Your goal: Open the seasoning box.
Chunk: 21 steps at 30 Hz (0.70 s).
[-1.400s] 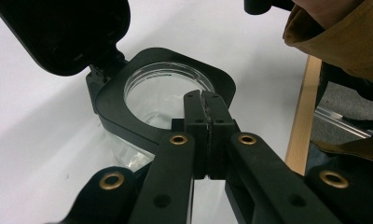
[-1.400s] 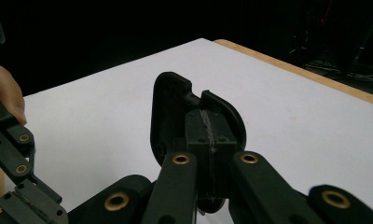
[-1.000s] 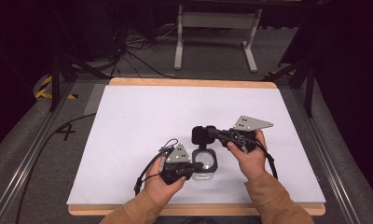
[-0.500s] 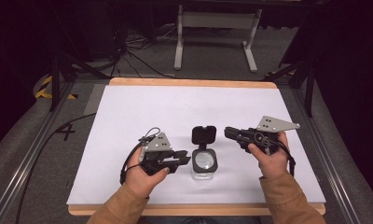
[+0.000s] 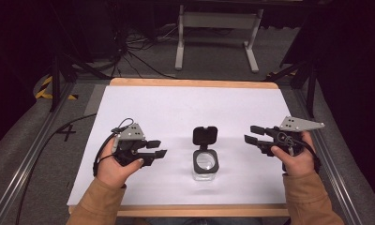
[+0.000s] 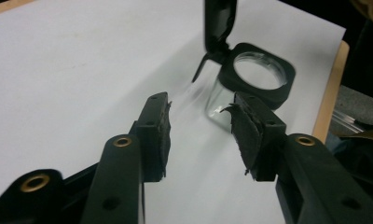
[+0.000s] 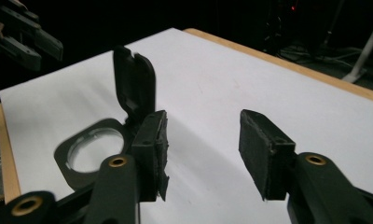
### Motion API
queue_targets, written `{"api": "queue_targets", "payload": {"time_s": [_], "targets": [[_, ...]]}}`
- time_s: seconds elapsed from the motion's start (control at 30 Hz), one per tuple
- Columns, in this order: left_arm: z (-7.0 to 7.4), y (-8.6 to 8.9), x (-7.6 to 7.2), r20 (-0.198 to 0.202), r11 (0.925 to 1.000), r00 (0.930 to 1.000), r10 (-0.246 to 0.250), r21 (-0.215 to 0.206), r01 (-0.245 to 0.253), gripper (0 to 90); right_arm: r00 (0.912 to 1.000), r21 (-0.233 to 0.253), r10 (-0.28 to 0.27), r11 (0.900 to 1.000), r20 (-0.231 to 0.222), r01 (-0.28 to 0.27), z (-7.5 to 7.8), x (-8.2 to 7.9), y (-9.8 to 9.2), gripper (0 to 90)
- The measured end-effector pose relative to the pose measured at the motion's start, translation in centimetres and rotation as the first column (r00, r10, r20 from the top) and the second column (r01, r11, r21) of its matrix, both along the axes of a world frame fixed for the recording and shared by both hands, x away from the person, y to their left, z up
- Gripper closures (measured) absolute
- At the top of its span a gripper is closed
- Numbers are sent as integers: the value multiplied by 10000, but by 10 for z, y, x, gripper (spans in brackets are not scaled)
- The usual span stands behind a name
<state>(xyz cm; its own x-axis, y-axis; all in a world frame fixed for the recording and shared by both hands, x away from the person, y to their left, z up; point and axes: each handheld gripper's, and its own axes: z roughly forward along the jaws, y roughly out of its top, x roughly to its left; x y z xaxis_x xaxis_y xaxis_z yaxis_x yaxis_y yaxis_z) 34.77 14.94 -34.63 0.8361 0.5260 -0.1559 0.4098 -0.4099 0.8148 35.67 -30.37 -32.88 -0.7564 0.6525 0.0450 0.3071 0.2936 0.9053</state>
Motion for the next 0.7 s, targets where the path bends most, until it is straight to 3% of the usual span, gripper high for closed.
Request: {"api": "queue_targets", "payload": {"time_s": [0.13, 0.23, 0.4, 0.5, 0.57, 0.6, 0.7], "targets": [[-6, 16, 8, -127, 9987, 9989, 462, 227, -459, 519, 9994, -252, -272, 9993, -204, 267, -4, 2, -10, 478], [-12, 26, 14, -298, 9928, 9938, 1073, 569, -1055, 473, 9967, -795, -646, 9950, -501, 605, -9, 5, -19, 444], [-28, 39, 26, -793, 9818, 9840, 1595, 1168, -1498, 409, 9877, -1499, -1264, 9824, -925, 1117, -21, 12, -29, 415], [-38, 42, 32, -290, 9741, 9843, 1739, 1519, -1676, 384, 9796, -1765, -1574, 9751, -1246, 1342, -33, 17, -34, 414], [-45, 45, 37, -8, 9650, 9828, 1847, 1894, -1812, 363, 9757, -1888, -1603, 9732, -1490, 1311, -41, 21, -37, 401], [-48, 45, 38, -96, 9642, 9821, 1879, 1922, -1826, 361, 9710, -1994, -1677, 9709, -1705, 1327, -46, 24, -38, 399], [-60, 48, 44, -322, 9650, 9812, 1902, 1898, -1808, 348, 9657, -2308, -1878, 9622, -1792, 1443, -57, 30, -42, 399]]}}
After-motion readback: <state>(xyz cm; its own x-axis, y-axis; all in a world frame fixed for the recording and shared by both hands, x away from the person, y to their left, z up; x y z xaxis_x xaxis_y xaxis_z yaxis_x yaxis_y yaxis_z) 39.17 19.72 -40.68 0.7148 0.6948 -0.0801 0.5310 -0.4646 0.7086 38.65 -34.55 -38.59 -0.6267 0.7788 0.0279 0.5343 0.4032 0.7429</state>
